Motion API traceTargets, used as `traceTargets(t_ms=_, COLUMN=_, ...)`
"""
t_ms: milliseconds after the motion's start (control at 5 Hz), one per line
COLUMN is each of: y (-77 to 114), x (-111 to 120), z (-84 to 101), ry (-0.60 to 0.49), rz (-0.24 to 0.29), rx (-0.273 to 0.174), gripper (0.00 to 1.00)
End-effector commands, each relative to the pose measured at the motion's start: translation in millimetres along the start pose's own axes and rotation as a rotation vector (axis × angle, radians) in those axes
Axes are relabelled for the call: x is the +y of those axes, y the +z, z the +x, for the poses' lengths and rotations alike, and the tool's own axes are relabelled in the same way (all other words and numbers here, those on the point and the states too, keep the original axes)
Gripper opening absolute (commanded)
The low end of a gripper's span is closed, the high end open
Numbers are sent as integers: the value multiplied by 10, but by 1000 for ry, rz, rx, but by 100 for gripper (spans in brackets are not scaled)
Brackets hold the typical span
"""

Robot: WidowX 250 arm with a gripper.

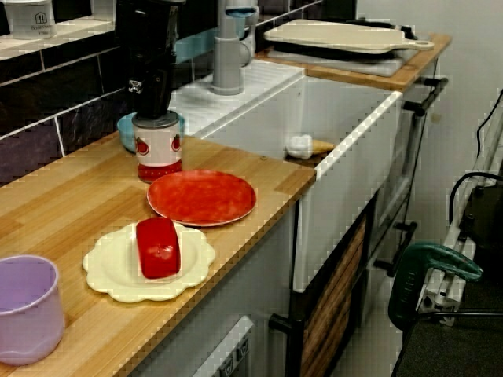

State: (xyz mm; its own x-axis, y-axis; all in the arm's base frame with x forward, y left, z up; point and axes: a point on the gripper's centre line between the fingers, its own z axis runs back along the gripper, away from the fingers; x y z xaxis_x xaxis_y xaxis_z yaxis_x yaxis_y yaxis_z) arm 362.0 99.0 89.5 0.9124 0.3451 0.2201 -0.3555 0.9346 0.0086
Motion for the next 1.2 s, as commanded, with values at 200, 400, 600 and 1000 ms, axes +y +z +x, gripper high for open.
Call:
traceTargets(t_ms=200, y=489, x=225, z=128, ry=22, rz=-33, rx=-62, gripper=100)
traceTargets(t_ms=400, y=548, x=320, z=125, ry=9, rz=-29, rx=-60, gripper=100)
traceTargets(t_ms=600, y=542, x=466, z=141, ry=-29, rz=-19, rx=-69, gripper=100)
traceTargets(t_ms=1000, y=449, x=715, z=282, ry=-119, rz=19, rx=-86, gripper=100)
